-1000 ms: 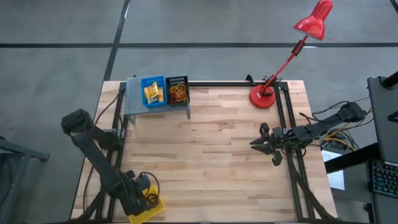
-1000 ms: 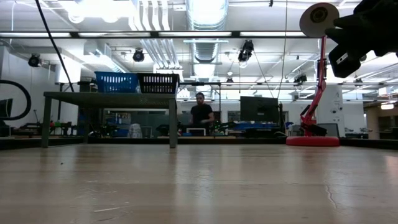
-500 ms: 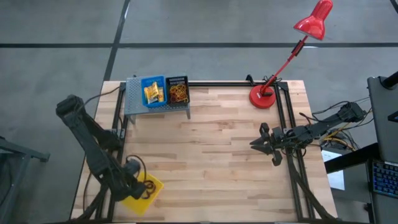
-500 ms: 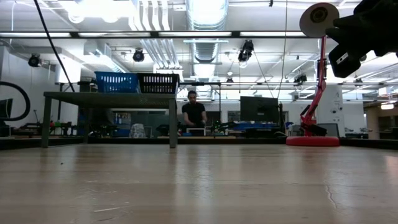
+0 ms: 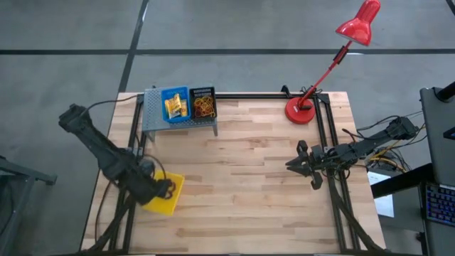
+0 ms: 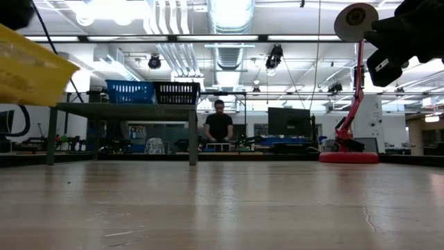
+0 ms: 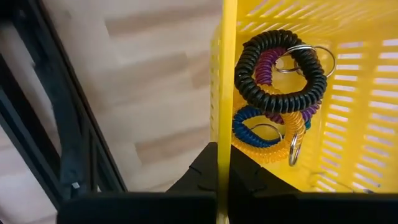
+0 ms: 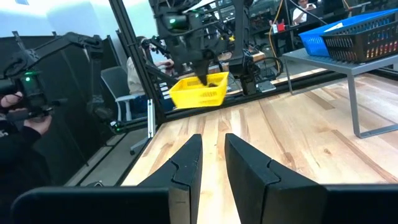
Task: Pick & Place Office Desk Supplies
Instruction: Put the yellow bin with key chains on the shelf
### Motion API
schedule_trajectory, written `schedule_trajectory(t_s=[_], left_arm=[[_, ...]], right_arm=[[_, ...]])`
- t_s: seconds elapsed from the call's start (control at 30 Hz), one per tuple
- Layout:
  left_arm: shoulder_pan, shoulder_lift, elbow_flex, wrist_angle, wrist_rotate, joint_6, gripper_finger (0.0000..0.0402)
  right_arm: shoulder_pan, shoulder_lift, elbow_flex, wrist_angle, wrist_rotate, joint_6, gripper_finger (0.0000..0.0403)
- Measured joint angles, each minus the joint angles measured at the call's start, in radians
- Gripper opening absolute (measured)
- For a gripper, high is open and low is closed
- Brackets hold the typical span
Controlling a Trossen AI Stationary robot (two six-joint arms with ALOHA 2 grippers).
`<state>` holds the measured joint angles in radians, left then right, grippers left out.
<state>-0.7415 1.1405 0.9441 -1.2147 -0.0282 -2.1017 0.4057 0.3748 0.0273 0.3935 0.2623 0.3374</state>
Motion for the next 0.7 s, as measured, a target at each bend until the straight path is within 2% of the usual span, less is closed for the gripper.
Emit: schedule_trajectory(t_s=[0.17, 0.47, 0.7], left_arm=[[0.186, -0.032, 0.036, -0.095, 0.0, 0.178, 0.0006], [0.524, -0.033, 0.182, -0.288, -0.056, 0.44, 0.0006], [0.714, -0.037, 0.313, -0.354, -0.142, 0.585, 0.0006]], right_arm=[[0.0, 0.0, 0.0, 0.0, 0.0, 0.0, 0.0068], [0.0, 0.0, 0.0, 0.0, 0.0, 0.0, 0.0068], [0.0, 0.0, 0.0, 0.0, 0.0, 0.0, 0.0068]])
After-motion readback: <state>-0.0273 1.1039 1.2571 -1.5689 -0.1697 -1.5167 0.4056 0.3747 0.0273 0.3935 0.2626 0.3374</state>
